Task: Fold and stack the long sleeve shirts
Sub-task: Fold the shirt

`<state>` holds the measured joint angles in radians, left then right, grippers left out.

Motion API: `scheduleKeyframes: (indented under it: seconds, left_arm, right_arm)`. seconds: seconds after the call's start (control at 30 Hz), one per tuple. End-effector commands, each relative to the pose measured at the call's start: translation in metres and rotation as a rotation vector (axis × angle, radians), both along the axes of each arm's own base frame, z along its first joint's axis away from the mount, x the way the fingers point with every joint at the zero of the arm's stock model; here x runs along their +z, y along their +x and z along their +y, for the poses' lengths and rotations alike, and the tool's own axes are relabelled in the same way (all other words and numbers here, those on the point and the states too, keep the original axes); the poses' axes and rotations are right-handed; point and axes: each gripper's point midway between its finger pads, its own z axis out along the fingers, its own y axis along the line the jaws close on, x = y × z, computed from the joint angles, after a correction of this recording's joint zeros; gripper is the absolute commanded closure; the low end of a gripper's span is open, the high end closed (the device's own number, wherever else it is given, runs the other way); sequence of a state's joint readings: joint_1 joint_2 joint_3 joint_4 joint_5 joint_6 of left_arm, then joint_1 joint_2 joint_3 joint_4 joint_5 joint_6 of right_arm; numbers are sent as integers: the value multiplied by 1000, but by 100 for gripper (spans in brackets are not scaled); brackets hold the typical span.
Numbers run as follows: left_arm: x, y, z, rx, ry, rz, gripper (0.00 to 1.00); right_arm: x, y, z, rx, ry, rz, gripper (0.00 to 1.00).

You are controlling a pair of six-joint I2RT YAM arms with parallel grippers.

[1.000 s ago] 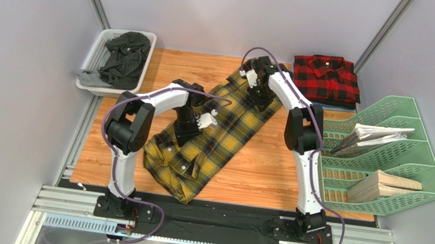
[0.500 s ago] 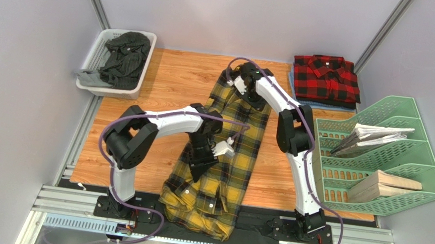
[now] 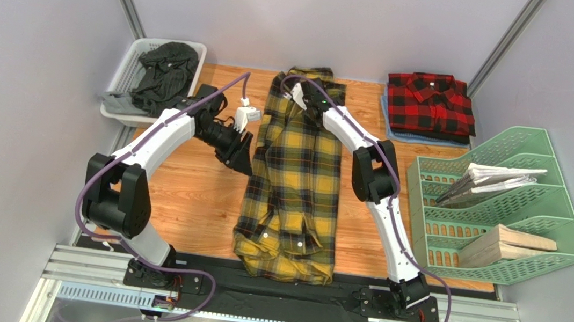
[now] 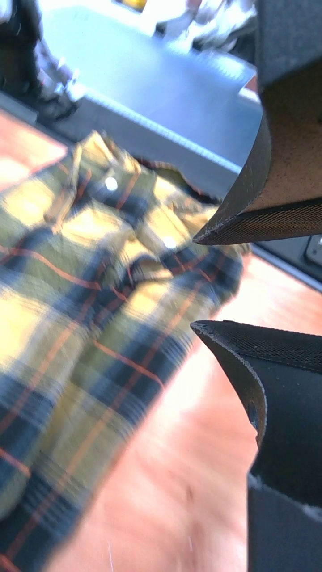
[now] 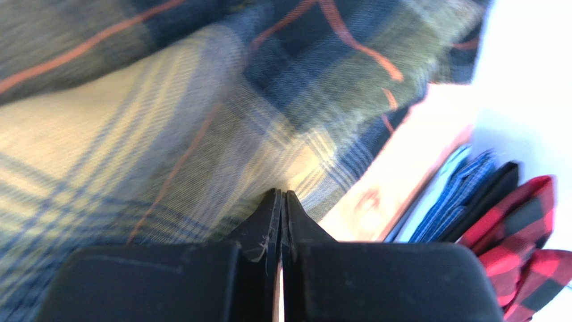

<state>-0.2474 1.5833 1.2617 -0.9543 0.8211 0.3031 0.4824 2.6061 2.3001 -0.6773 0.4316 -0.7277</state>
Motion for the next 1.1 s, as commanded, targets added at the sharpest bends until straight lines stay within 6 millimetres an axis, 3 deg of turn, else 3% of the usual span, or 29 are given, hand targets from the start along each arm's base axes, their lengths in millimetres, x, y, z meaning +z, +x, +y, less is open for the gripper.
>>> scheduleKeyframes:
  seconds: [0.0,0.03,0.07,0.13,0.17,0.23,0.27,0.33,0.4,0.47,0.53,0.63,0.67,0.77,0.9,1.07]
  left_arm:
    - [-7,30,-2,14,78,-54,48]
    - [-8,38,-2,20,91,-59,49]
    - [-18,41,-3,20,110,-28,49]
    - [-23,50,-7,40,135,-35,49]
    - [-29,52,-12,41,147,-29,49]
    - [-30,62,-19,79,130,-27,50]
    - [-38,65,-22,89,128,0,51]
    - [-38,72,-32,105,90,37,53]
    - [-52,76,-36,115,92,94,55]
    - [-62,85,-38,125,103,115,56]
    - [-67,94,-36,134,130,116,57]
    - [-87,100,-31,134,189,153,56]
    - [-101,100,-29,137,211,191,55]
    - [-113,106,-24,156,226,250,56]
    - [-120,112,-19,161,246,294,58]
    - [-128,135,-18,185,245,316,59]
  right_arm:
    - [62,37,-1,-82,126,-224,93]
    - [75,33,-5,-88,160,-225,88]
    - [118,25,-5,-91,230,-267,74]
    - [112,-5,0,-21,275,-146,58]
    - [137,-19,1,4,310,-150,47]
    - [120,-53,1,39,336,-11,45]
    - [126,-67,0,48,359,26,46]
    - [104,-108,7,70,431,228,52]
    - [89,-141,15,56,518,385,57]
    - [70,-168,23,29,580,521,60]
    - [48,-181,26,-22,601,619,64]
    - [24,-186,28,-46,596,697,66]
    - [22,-181,28,-47,600,694,66]
    - [3,-166,23,-74,606,703,66]
    - [-9,-145,15,-106,591,674,66]
    - [-19,-123,10,-107,555,631,67]
